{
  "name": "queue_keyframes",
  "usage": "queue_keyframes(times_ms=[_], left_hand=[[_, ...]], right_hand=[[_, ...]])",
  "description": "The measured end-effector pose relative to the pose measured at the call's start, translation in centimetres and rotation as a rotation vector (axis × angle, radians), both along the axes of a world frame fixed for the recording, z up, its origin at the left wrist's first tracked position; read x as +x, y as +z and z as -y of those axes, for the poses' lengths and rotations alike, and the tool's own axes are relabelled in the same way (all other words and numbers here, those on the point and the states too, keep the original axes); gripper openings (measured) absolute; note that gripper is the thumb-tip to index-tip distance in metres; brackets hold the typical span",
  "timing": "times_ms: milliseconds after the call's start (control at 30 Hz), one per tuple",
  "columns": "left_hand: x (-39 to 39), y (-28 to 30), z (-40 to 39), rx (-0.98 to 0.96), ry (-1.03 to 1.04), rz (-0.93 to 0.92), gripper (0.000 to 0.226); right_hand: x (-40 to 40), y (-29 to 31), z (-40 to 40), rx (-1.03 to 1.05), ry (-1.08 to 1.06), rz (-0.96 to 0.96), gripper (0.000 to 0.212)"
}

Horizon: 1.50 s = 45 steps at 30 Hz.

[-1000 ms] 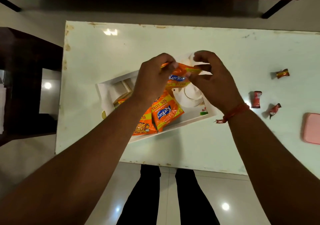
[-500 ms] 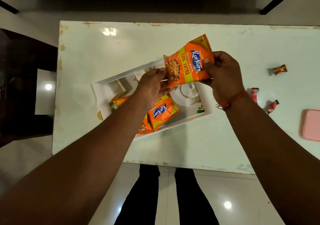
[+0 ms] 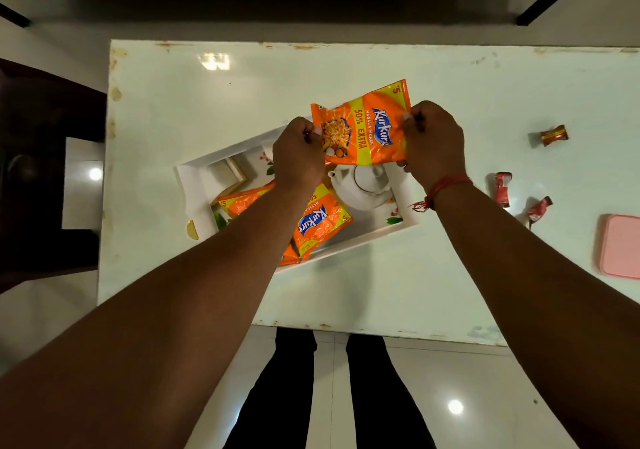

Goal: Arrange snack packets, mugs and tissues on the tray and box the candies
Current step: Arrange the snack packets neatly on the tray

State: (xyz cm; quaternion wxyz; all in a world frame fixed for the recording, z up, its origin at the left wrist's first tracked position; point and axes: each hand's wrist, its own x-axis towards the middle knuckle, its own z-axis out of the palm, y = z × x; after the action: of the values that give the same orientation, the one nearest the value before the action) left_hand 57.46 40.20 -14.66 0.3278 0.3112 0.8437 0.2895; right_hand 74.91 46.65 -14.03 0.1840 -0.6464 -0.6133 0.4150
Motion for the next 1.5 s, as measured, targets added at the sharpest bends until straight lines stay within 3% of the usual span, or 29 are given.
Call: queue_keyframes(times_ms=[167, 333, 433, 667, 800, 967, 1167, 1367, 1500], left_hand=[[0.7, -1.0, -0.7, -0.08, -0.005, -0.053, 0.017], [1.1, -1.4, -0.6, -0.192, -0.123, -0.016, 0.04], [1.2, -1.1, -0.6, -0.166, -0.169, -0.034, 0.035], [1.1, -1.0, -1.1, -0.278, -0.441, -0.294, 0.026], [1.0, -1.4, -1.4, -0.354, -0.45, -0.346, 0.028], [0.4, -1.5, -1.4, -0.329, -0.469, -0.4, 0.037], [0.0, -1.5, -1.2, -0.19, -0.396, -0.309, 0.046], [-1.7, -1.2, 0.9, -0.097, -0.374, -0.387, 0.038], [-2.7, -1.2, 3.8, -0.206, -0.413, -0.309, 0.041]], right_hand=[[-0.3, -1.6, -0.8, 0.101, -0.011, 0.117, 0.026], [0.0, -2.2, -1.7, 0.09, 0.014, 0.163, 0.024], [0.2, -2.4, -1.9, 0.089, 0.001, 0.153, 0.023], [-0.4, -2.7, -3.0, 0.09, -0.007, 0.116, 0.019], [-0.8, -3.1, -3.4, 0.059, -0.013, 0.16, 0.019], [-0.5, -3.0, -2.7, 0.107, -0.065, 0.178, 0.025], [-1.1, -2.7, -1.3, 0.115, -0.022, 0.201, 0.034], [-1.9, -0.8, 2.7, 0.288, -0.092, 0.122, 0.019], [-2.6, -1.6, 9.0, -0.046, -0.032, 0.047, 0.025]])
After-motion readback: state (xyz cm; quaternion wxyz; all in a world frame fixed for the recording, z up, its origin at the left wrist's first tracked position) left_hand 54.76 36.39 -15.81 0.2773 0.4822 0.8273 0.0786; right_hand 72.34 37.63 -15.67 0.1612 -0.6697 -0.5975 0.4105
